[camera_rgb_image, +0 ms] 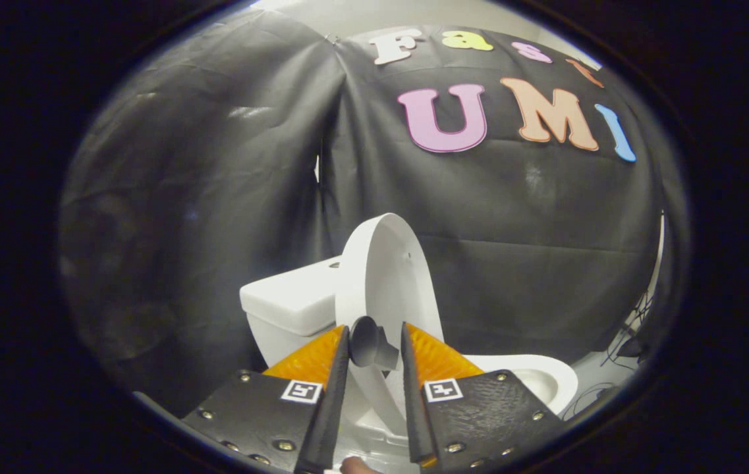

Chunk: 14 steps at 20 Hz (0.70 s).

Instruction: Open the toilet lid.

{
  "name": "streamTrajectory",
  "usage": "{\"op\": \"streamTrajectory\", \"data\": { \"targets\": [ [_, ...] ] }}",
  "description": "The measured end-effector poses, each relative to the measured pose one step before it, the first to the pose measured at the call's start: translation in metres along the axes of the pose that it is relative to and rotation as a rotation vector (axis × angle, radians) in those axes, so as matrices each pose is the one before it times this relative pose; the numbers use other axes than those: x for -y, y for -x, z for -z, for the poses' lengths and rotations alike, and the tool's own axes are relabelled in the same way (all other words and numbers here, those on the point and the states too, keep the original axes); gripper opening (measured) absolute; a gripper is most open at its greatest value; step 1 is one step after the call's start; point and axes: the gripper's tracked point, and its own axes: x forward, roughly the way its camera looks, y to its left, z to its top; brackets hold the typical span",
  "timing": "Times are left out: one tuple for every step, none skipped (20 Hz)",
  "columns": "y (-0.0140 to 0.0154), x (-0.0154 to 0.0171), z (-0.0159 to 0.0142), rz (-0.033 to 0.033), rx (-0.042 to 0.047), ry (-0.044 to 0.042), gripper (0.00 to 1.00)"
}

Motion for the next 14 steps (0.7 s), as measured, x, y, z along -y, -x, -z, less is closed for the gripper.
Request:
{"op": "streamTrajectory", "data": {
  "targets": [
    [0.00415,0.00170,0.00061,-0.01168,-0.00296,-0.00691,0.42],
    [0.00614,0.00350,-0.00155,-0.00155,0.00163,0.00442,0.43],
    [0.00228,0.00582,-0.00267,0.00332,0.00611,0.01021,0.52],
    [0.00102,0.01352,-0.00343,0.03632,0.01098,0.01655,0.61],
    [0.00822,0.01339,-0.00428,0.02508,0.00811,0.00865,0.62],
    [0.00312,0.01073,-0.00477,0.01330,0.00839,-0.00233,0.62],
    [0.00293,0.01220,-0.00284,0.01585,0.00229,-0.00728,0.66],
    [0.00435,0.01214,-0.00374,0.01322,0.00472,-0.01050,0.71],
    [0.00449,0.01261,-0.00556,0.01487,0.00872,-0.00803,0.75],
    [0.00463,0.01329,-0.00644,0.02208,0.01437,-0.00444,0.78],
    [0.00401,0.01410,-0.00557,0.01732,0.01160,-0.00095,0.79],
    [0.00249,0.01061,-0.00460,0.01208,0.00411,-0.00199,0.81],
    [0.00184,0.00894,-0.00265,0.00755,0.00425,0.00399,0.81],
    [0.00274,0.00880,-0.00204,0.00677,0.00119,0.00783,0.81]
  ]
}}
